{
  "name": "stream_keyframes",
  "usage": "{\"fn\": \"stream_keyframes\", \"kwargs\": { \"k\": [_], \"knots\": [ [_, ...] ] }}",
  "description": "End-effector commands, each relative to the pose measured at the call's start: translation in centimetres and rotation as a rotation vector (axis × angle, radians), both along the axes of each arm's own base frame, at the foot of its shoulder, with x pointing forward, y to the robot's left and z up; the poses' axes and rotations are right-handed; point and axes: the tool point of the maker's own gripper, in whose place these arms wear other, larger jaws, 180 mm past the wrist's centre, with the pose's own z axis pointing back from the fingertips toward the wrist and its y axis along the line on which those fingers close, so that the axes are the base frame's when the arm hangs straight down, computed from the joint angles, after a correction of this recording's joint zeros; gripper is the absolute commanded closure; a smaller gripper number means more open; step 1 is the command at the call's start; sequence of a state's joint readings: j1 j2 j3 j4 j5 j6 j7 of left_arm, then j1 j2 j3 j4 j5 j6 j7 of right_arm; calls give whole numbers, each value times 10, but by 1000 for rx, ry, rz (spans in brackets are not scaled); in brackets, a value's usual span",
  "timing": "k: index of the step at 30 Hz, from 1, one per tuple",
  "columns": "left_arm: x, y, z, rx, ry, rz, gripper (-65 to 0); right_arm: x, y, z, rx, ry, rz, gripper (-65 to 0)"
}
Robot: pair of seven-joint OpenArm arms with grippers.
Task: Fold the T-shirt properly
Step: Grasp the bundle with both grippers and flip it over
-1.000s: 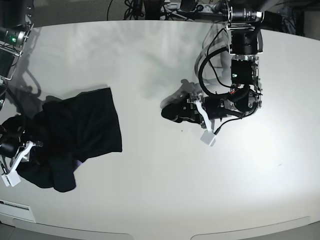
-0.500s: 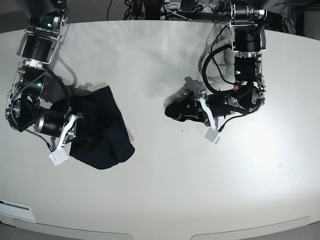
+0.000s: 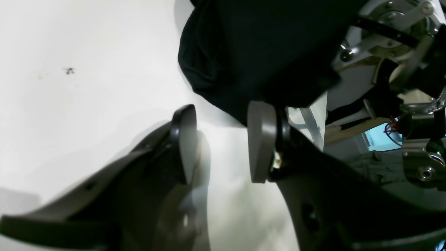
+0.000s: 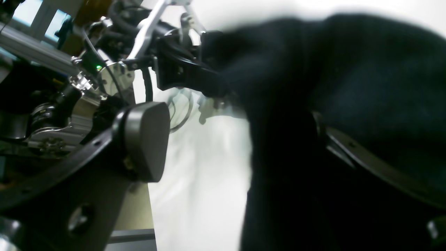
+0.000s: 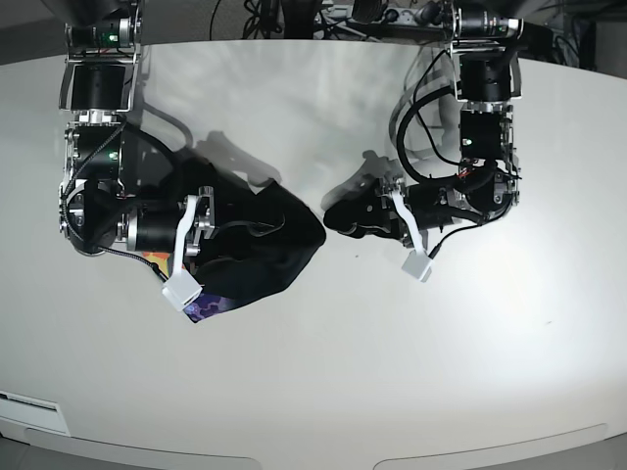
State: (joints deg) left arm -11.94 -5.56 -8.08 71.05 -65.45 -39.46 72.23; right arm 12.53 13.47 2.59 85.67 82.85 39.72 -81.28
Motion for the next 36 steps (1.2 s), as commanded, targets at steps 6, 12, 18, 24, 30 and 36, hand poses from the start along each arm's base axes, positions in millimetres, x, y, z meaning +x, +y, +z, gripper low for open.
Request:
{"fn": "stream_keyframes", "kwargs": {
  "k": [6, 12, 18, 24, 30, 36],
  "knots": [
    [1, 3, -1, 19, 12, -5, -265, 26, 2, 44, 40, -132, 3, -475],
    [6, -4, 24, -71, -11, -40, 0, 46, 2, 76, 42, -226, 3, 0],
    [29, -15, 90, -264, -128, -74, 0, 106, -33, 58, -210, -384, -290, 0],
    [12, -67, 109, -287, -179, -225, 0, 128, -42, 23, -358, -408, -335, 0],
    [-31, -134, 107, -284, -184, -440, 0, 149, -42, -19, -476, -360, -302, 0],
    [-77, -152, 24, 68, -113, -595, 0, 156, -52, -33, -549, -369, -297, 0]
  ]
}}
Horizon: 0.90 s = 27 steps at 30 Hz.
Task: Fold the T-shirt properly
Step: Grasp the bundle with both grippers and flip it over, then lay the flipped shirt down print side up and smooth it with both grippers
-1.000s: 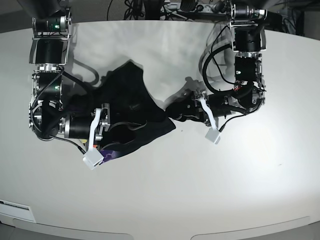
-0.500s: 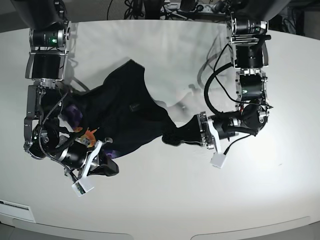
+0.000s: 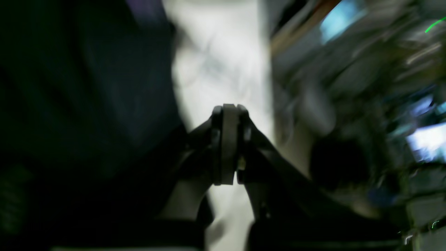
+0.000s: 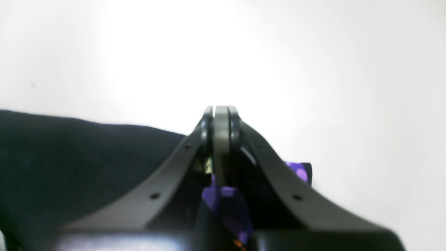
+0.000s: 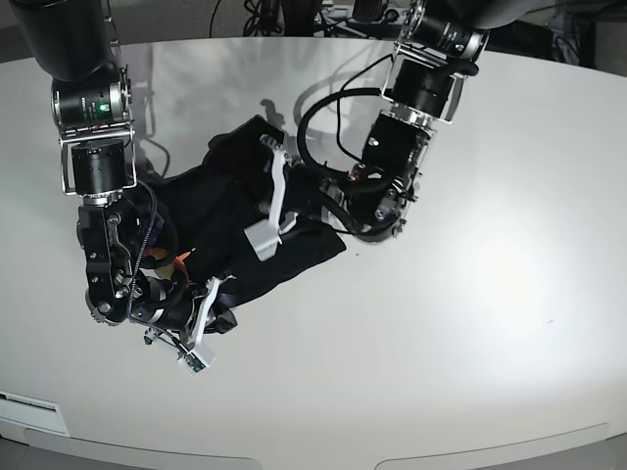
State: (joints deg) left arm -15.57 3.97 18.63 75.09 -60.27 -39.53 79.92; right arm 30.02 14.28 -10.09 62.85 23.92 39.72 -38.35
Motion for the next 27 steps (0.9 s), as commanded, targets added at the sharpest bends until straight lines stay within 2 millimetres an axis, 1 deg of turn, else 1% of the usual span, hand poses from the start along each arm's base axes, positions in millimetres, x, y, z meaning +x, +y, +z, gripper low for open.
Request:
{"fn": "stream_keyframes", "kwargs": {
  "k": [1, 4, 7, 9, 11, 14, 17, 19, 23, 25, 27],
  "knots": [
    [8, -3, 1, -2, -40, 22, 0, 11, -6, 19, 1, -51, 1, 0],
    [10, 3, -31, 87, -74, 78, 0, 4, -27, 8, -44, -29, -12, 0],
    [13, 18, -56, 185, -81, 79, 0, -5, -56, -2, -74, -1, -42, 0],
    [16, 29, -62, 215, -83, 83, 0, -17, -74, -11, -71, 30, -62, 0],
    [19, 38, -66, 235, -87, 88, 0, -34, -91, -25, -75, 70, -79, 0],
    [23, 57, -73, 284, -99, 94, 0, -68, -107, -51, -106, 143, -84, 0],
    [36, 75, -73, 313, -126, 115, 0, -101, -113, -73, -118, 208, -92, 0],
    [52, 85, -68, 322, -165, 137, 0, -119, -115, -80, -116, 225, -102, 0],
    [87, 108, -57, 373, -277, 181, 0, -144, -117, -80, -111, 226, -164, 0],
    [102, 117, -49, 370, -315, 209, 0, -158, -113, -78, -114, 233, -188, 0],
    [113, 121, -41, 354, -347, 235, 0, -171, -104, -73, -105, 231, -210, 0]
  ]
}}
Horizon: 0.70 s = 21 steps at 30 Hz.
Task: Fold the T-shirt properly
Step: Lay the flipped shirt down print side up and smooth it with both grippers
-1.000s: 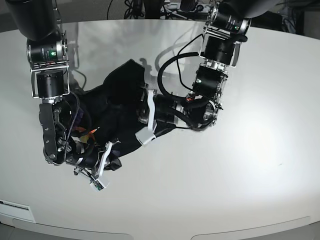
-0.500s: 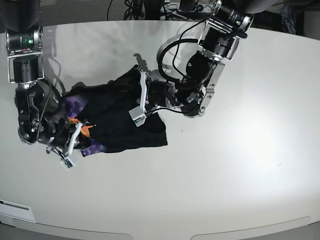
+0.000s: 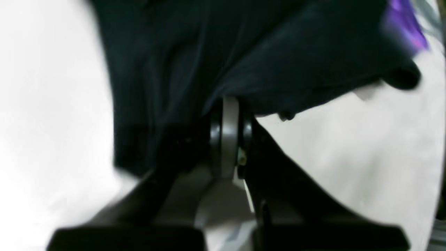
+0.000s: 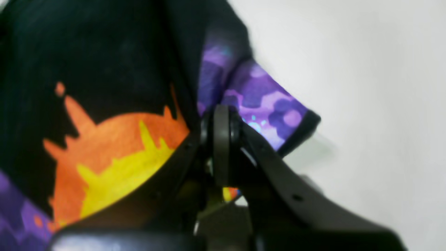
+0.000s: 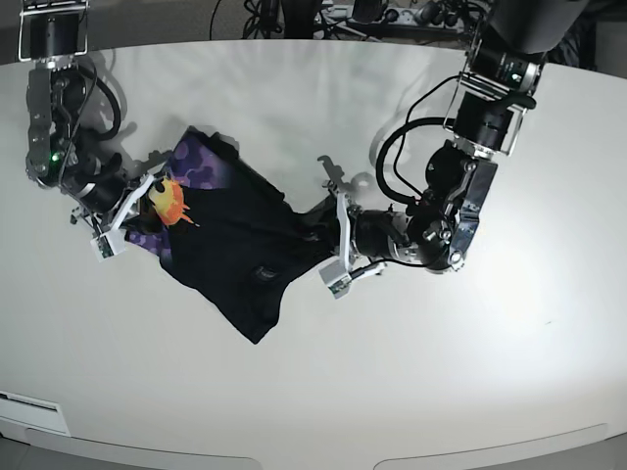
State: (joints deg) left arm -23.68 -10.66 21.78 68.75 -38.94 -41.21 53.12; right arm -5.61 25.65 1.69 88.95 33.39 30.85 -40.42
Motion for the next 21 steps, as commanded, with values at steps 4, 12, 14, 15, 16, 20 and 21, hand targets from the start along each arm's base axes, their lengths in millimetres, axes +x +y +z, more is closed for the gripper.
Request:
{"fn": "stream_keyframes", "kwargs": {
  "k": [4, 12, 14, 15, 16, 20, 21],
  "knots": [
    [27, 6, 10, 50, -109, 35, 0, -32, 21, 5, -18, 24, 20, 0],
    [38, -23, 20, 5, -221, 46, 0, -56, 79, 23, 124, -13, -21, 0],
    [43, -29, 27, -14, -244, 50, 0, -57, 87, 24, 150, -12, -30, 0],
    [46, -31, 30, -18, -250, 55, 0, -57, 90, 24, 158, -12, -32, 0],
    [48, -32, 32, -20, -254, 62, 0, -57, 91, 25, 164, -12, -34, 0],
    [56, -29, 38, 4, -266, 60, 0, -53, 89, 35, 136, -51, -26, 0],
    [58, -25, 39, 20, -266, 58, 0, -49, 85, 42, 105, -80, -28, 0]
  ]
}}
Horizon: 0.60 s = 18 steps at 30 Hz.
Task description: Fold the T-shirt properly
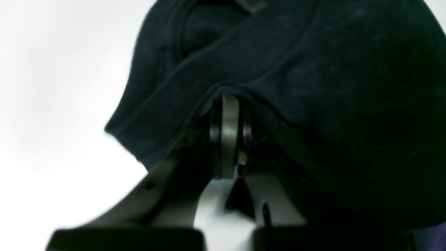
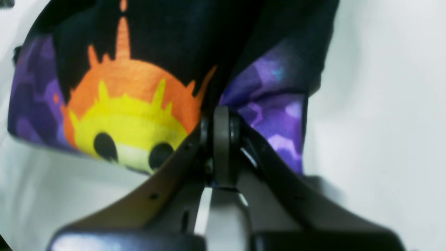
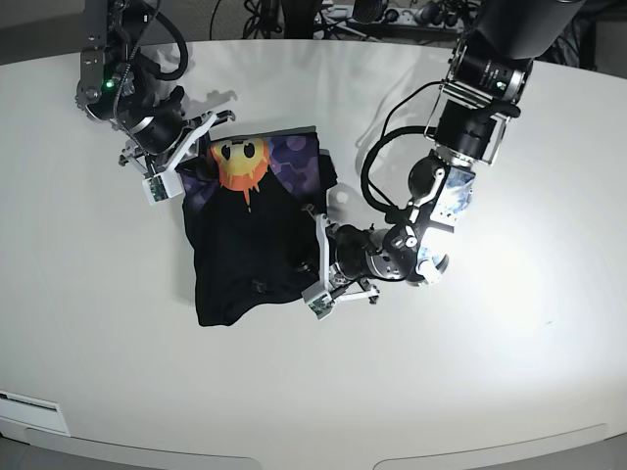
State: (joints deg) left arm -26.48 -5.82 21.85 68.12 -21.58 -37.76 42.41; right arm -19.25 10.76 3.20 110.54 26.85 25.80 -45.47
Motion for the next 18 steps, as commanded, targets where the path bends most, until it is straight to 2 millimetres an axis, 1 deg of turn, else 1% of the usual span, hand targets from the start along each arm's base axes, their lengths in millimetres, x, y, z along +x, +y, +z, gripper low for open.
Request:
{"fn": "stream_keyframes", "kwargs": {
  "k": [1, 3, 5, 7, 9, 11, 13, 15, 18],
  "knots": [
    [19, -2, 26, -28, -60, 4, 0, 11, -4, 21, -13, -78, -10, 0],
    [27, 5, 33, -12, -52, 23, 0, 22, -17, 45, -71, -156, -52, 0],
    [33, 9, 44, -23, -35, 38, 0, 28, -28, 70, -99, -229, -81, 0],
    [35, 12, 53, -29, -2, 39, 0, 30, -39, 90, -126, -280, -111, 0],
    [32, 15, 62, -53, 49, 32, 0, 28, -51, 105, -145, -310, -143, 0],
    [22, 17, 77, -116, 86, -5, 0, 23, -60, 118, -130, -331, -178, 0],
    [11, 22, 97, -207, 109, -52, 0, 16, -65, 129, -92, -348, -202, 0],
    [-4, 29, 122, -314, 124, -102, 0, 8, -69, 139, -60, -366, -203, 0],
    [-33, 42, 165, -517, 121, -174, 0, -11, -64, 151, 51, -383, -145, 0]
  ]
}}
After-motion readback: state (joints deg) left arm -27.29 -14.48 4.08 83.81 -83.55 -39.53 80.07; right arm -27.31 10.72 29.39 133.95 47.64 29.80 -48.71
